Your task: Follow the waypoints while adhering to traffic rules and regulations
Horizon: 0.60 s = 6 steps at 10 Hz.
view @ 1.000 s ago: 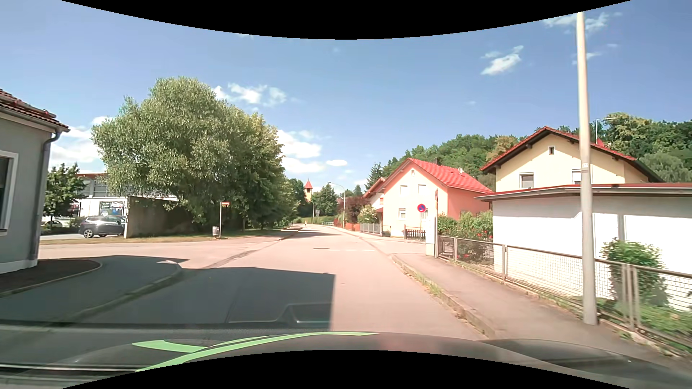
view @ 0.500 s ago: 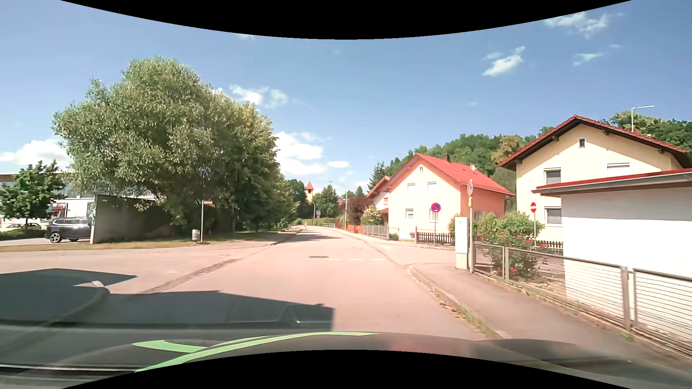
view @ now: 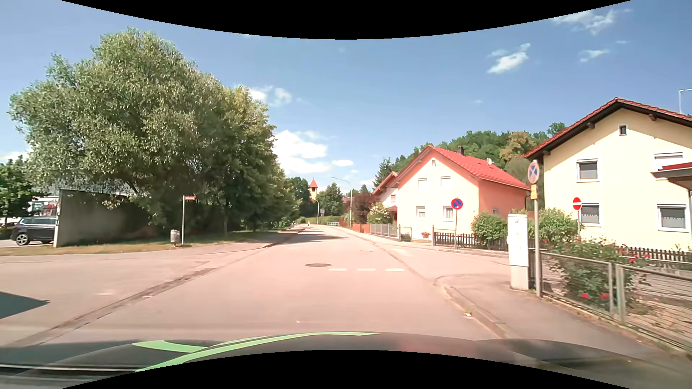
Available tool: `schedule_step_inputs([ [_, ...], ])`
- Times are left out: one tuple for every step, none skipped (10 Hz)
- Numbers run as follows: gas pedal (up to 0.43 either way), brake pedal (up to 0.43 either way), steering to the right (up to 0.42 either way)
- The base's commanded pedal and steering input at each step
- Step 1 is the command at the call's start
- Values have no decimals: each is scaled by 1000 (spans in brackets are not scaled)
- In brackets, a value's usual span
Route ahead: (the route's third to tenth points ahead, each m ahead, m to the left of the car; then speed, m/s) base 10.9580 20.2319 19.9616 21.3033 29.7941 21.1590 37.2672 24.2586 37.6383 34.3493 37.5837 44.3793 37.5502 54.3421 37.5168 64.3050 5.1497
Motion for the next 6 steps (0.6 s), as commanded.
schedule_step_inputs([
  [0, 146, -87],
  [0, 140, -111],
  [0, 128, -138],
  [0, 116, -180],
  [0, 98, -212],
  [0, 67, -251],
])
